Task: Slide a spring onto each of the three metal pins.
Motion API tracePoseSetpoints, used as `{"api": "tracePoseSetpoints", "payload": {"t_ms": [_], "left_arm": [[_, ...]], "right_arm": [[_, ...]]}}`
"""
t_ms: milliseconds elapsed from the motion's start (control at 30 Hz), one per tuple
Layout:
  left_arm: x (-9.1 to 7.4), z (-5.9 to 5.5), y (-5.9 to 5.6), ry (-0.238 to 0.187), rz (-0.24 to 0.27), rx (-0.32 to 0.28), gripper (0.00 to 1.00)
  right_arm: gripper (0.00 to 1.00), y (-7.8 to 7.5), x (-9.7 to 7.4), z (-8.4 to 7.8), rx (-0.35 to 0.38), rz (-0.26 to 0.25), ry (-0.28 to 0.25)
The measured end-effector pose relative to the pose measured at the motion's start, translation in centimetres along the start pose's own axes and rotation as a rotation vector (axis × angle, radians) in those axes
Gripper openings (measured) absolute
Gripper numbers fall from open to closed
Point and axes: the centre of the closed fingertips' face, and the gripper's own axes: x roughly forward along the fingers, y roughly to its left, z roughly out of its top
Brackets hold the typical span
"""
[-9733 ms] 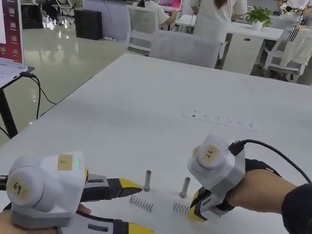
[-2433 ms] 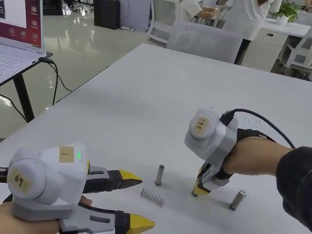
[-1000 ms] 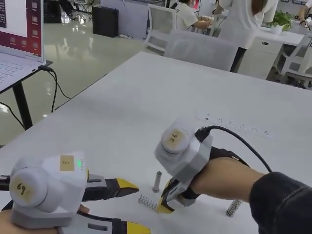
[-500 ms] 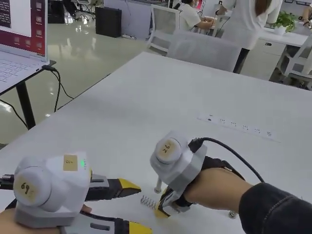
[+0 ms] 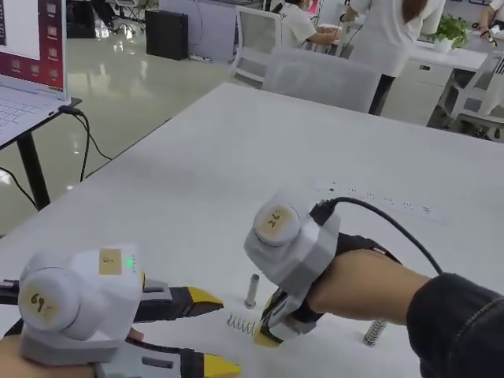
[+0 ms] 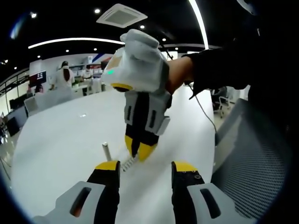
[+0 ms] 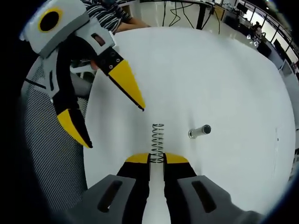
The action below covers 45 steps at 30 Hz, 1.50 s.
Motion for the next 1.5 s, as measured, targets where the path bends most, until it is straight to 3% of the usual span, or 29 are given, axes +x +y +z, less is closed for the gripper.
{"api": "tracePoseSetpoints", "payload": {"t_ms": [300, 467, 700, 1000, 1500], "left_arm": [[0.5, 0.9, -1.0, 0.014, -0.060, 0.080, 0.30], [1.1, 1.4, -2.2, 0.034, -0.114, 0.165, 0.21], [1.2, 1.7, -2.7, 0.038, -0.134, 0.211, 0.11], [1.2, 1.6, -2.9, 0.044, -0.134, 0.231, 0.04], [1.2, 1.5, -2.8, 0.043, -0.128, 0.212, 0.03]], "right_arm": [[0.08, 3.4, -3.7, -0.9, -0.093, 0.087, 0.055], [0.08, 4.0, -4.6, -0.8, -0.111, 0.087, 0.060], [0.08, 4.7, -5.0, -0.6, -0.130, 0.093, 0.069], [0.08, 5.1, -5.5, -0.3, -0.139, 0.087, 0.068], [0.07, 5.6, -7.4, 2.6, -0.186, 0.036, -0.023]]}}
